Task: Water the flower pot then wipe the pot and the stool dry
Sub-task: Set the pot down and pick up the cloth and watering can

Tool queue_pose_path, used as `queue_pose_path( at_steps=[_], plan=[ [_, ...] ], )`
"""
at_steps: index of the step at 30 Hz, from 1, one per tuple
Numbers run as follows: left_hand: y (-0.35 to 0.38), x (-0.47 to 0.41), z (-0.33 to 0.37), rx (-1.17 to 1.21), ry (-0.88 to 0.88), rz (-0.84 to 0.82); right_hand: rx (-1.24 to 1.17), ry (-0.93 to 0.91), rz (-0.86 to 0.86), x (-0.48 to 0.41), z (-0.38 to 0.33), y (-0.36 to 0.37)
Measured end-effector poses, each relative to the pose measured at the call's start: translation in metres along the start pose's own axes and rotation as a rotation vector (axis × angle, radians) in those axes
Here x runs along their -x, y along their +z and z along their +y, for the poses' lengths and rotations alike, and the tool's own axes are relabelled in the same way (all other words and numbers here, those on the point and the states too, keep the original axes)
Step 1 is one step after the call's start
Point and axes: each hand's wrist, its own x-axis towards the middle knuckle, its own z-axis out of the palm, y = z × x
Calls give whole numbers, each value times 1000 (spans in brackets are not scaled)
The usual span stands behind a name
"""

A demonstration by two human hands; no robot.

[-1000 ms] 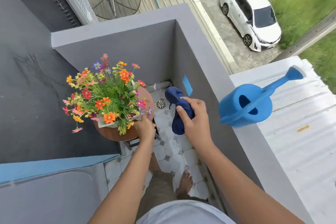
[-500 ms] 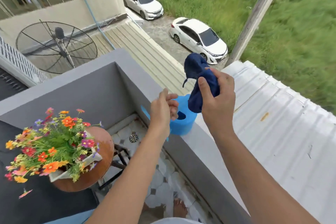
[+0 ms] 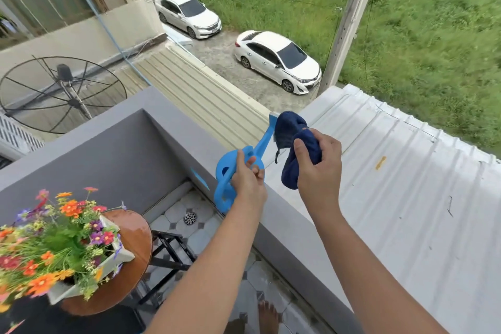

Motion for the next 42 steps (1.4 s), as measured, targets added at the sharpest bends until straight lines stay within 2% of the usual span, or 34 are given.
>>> queue_pose_path(
  at_steps=[4, 9, 13, 19, 25, 31, 33, 38, 42],
  plan=[
    [-12, 5, 13, -46, 83, 12, 7, -1, -67, -2, -2, 4],
    [-55, 12, 35, -260, 186, 129, 27, 44, -210, 12, 6, 20],
    [-103, 11, 59, -471, 203, 243, 16, 124, -354, 43, 20, 51],
    [-171, -25, 85, -719, 205, 278, 55, 202, -473, 81, 69, 104],
    [-262, -131, 60, -1028, 111, 276, 160, 351, -510, 125, 174, 147],
    [-363, -300, -11, -1297, -18, 318, 283, 527, -456, 158, 330, 191],
    [-374, -344, -28, -1352, -5, 279, 315, 537, -425, 165, 372, 201],
    [-437, -454, -95, -1386, -62, 341, 387, 595, -422, 183, 511, 233],
    [-467, -519, -128, -1470, -64, 322, 370, 615, -412, 180, 590, 258]
  ],
)
